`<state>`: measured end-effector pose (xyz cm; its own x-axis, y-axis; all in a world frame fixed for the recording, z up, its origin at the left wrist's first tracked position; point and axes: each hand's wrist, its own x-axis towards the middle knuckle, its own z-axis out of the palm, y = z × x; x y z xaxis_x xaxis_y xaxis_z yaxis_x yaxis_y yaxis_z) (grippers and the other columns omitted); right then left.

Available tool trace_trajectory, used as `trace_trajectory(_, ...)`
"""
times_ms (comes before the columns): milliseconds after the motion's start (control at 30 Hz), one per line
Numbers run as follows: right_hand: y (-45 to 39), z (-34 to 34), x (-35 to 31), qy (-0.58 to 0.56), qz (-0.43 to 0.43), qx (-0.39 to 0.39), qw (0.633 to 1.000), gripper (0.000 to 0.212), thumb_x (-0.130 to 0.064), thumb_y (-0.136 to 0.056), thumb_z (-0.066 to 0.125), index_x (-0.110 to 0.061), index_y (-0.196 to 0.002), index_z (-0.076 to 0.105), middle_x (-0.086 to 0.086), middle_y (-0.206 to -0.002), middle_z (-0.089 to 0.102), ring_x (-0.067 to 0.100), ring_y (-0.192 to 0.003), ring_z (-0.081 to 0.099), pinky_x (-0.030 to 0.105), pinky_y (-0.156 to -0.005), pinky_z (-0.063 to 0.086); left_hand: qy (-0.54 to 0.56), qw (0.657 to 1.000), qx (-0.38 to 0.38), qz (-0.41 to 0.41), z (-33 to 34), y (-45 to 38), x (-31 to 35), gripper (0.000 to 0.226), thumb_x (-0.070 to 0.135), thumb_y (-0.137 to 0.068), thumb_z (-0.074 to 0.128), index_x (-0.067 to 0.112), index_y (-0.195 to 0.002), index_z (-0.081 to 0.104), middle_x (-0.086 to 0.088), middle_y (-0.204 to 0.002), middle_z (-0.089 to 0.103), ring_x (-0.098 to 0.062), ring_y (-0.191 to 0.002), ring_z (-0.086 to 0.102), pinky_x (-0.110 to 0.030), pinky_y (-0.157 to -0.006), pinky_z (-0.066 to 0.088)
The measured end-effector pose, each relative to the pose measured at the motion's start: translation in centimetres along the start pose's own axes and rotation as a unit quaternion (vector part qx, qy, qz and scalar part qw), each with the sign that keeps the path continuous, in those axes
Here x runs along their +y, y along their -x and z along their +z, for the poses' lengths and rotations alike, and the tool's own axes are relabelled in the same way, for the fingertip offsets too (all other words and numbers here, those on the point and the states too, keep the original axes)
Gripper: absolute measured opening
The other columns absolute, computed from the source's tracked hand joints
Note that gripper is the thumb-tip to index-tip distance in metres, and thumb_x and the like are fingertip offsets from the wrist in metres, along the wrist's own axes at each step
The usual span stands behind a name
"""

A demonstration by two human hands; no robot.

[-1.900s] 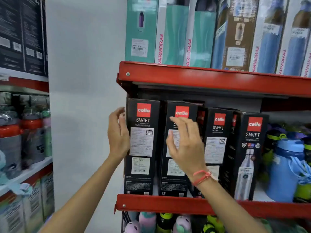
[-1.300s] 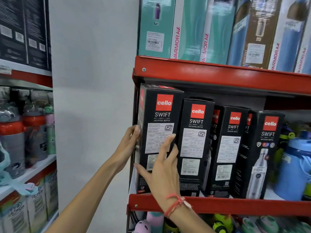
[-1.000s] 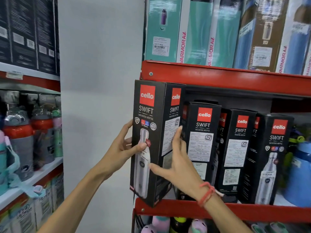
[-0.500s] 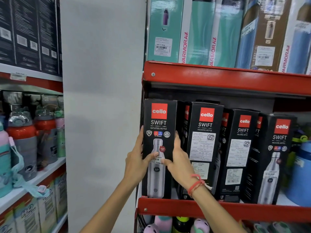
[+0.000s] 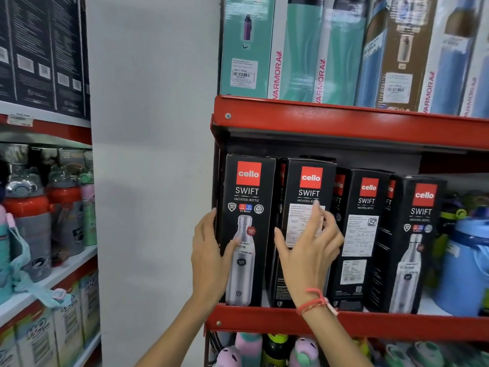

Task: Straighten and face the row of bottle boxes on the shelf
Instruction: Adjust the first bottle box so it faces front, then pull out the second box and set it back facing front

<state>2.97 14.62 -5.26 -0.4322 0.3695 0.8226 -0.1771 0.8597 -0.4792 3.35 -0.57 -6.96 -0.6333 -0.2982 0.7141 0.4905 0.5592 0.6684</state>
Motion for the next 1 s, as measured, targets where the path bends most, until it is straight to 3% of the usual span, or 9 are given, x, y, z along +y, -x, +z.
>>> trace_trajectory(133,0.1,0.6,0.1,-0.021,0.097,-0.111,0.989,0.115,-0.042,-0.069,0.079,-0.021,-0.151,0.002,0.025,-0.147,0.024,0.045,-0.120,0.039,0.057,-0.091,0.046,-0.003,0.996,0.048,0.078,0.4,0.1,1.8,0.050,0.020,-0.088,0.065,0.021,-0.134,0.046,0.001,-0.134,0.044,-0.012,-0.124,0.039,-0.022,-0.095,0.037)
trace_trajectory(300,-0.3,-0.7,1.1,-0.126,0.086,-0.123,0.981,0.123,-0.035,-0.071,0.080,-0.032,-0.147,-0.016,0.027,-0.146,0.020,0.045,-0.124,0.034,0.056,-0.100,0.040,0.083,0.991,-0.041,0.102,1.5,0.3,3.9,0.038,0.019,-0.089,0.064,0.029,-0.123,0.052,0.006,-0.119,0.056,-0.005,-0.113,0.055,-0.021,-0.094,0.048)
trace_trajectory(500,-2.1,-5.1,3.4,-0.281,0.006,-0.149,0.948,0.125,-0.038,-0.069,0.082,-0.047,-0.144,-0.018,0.006,-0.143,0.022,0.022,-0.134,0.031,0.041,-0.104,0.042,0.132,0.985,-0.096,0.053,2.4,0.6,6.1,0.049,0.022,-0.086,0.068,0.022,-0.132,0.049,0.008,-0.125,0.058,0.000,-0.118,0.053,-0.028,-0.102,0.047)
trace_trajectory(600,-2.9,-7.7,4.8,-0.336,-0.004,-0.224,0.915,0.120,-0.037,-0.070,0.081,-0.047,-0.146,-0.012,-0.012,-0.135,0.022,-0.004,-0.122,0.031,0.020,-0.100,0.030,0.170,0.969,-0.176,0.021,2.6,0.8,7.6,0.071,0.032,-0.081,0.070,0.029,-0.143,0.035,0.008,-0.138,0.050,-0.005,-0.129,0.046,-0.034,-0.110,0.041)
trace_trajectory(667,-3.2,-8.9,5.8,-0.357,-0.012,-0.265,0.896,0.118,-0.037,-0.069,0.081,-0.047,-0.147,-0.007,-0.019,-0.136,0.023,-0.017,-0.120,0.029,0.017,-0.104,0.028,0.188,0.957,-0.221,-0.004,2.6,1.1,8.4,0.090,0.038,-0.073,0.072,0.036,-0.147,0.022,0.005,-0.140,0.048,-0.012,-0.131,0.046,-0.038,-0.110,0.040)
trace_trajectory(800,-4.2,-9.8,7.9,-0.381,-0.026,-0.343,0.858,0.115,-0.038,-0.067,0.082,-0.052,-0.146,-0.001,-0.024,-0.149,0.025,0.000,-0.139,0.028,0.035,-0.117,0.028,0.226,0.938,-0.261,-0.017,2.2,1.5,9.1,0.100,0.015,-0.074,0.076,0.042,-0.147,0.013,0.002,-0.129,0.060,-0.011,-0.113,0.064,-0.024,-0.089,0.055)
trace_trajectory(867,-5.0,-9.9,8.7,-0.396,-0.028,-0.373,0.839,0.113,-0.025,-0.071,0.082,-0.049,-0.147,0.002,-0.022,-0.150,0.030,-0.002,-0.137,0.033,0.022,-0.111,0.035,0.231,0.936,-0.266,-0.009,2.1,1.5,9.3,0.102,0.006,-0.075,0.075,0.047,-0.144,0.012,-0.001,-0.132,0.059,-0.015,-0.115,0.063,-0.022,-0.086,0.056)
trace_trajectory(933,-6.1,-10.0,9.2,-0.419,-0.026,-0.395,0.817,0.111,-0.011,-0.074,0.079,-0.042,-0.149,0.005,-0.021,-0.150,0.032,-0.014,-0.130,0.036,0.004,-0.096,0.038,0.236,0.939,-0.250,-0.002,2.2,1.5,9.8,0.102,0.003,-0.074,0.076,0.047,-0.144,0.015,-0.003,-0.131,0.060,-0.016,-0.115,0.063,-0.023,-0.084,0.057)
trace_trajectory(1000,-7.1,-9.7,9.5,-0.430,-0.026,-0.418,0.800,0.109,-0.004,-0.077,0.075,-0.040,-0.150,0.004,-0.018,-0.152,0.031,-0.015,-0.128,0.038,0.004,-0.095,0.039,0.233,0.946,-0.226,0.008,2.8,1.6,10.2,0.103,0.002,-0.073,0.077,0.043,-0.146,0.016,-0.001,-0.129,0.062,-0.015,-0.114,0.064,-0.025,-0.086,0.057)
